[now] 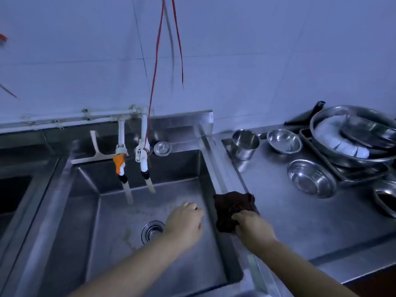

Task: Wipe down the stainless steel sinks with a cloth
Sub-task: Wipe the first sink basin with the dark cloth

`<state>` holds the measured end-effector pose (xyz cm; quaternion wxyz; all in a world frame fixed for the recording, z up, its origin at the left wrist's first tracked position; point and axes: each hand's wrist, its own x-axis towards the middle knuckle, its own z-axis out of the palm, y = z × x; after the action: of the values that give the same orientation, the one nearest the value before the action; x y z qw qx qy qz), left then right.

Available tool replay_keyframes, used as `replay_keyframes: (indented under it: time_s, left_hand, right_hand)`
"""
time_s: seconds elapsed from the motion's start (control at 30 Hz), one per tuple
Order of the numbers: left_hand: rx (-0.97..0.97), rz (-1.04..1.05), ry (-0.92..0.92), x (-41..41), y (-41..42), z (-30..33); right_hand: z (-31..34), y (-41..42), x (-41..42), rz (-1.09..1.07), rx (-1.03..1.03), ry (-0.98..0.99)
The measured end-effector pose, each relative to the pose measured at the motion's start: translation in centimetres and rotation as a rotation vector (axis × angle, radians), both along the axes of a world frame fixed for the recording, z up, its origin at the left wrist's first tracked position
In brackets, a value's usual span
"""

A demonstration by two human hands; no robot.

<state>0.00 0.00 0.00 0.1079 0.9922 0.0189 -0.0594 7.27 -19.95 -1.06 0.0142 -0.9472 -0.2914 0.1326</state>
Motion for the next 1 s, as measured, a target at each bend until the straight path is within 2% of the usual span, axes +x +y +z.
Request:
replay_keyframes:
  time_s: [0.4, 0.63, 0.73, 0.9, 1.0]
  left_hand:
    - [-0.139, 0.082, 0.185, 6.9, -4.8, -6.2]
    - [-0.256, 0.297, 0.215, 9.3, -6.4, -8.0]
    - [-0.335, 0.451, 0.199, 10.4, -6.6, -8.5]
    - [-0.457, 0.578, 0.183, 11.5, -6.7, -8.8]
    - [-0.537, 0.652, 0.142, 11.8, -7.0, -9.2]
  right_hand:
    - [-5.6, -1.3, 7.1, -0.104, 0.183, -0.029]
    - [-6.0, -2.0, 8.0, -0.135, 0.246, 0.015]
    - [-6.2, -3.1, 7.6, -0.087, 0.307, -0.050]
    - [-6.7, -4.9, 6.8, -0.006, 0.347, -0.097]
    - [-6.6, -4.7, 7.6, -0.073, 0.416, -0.084]
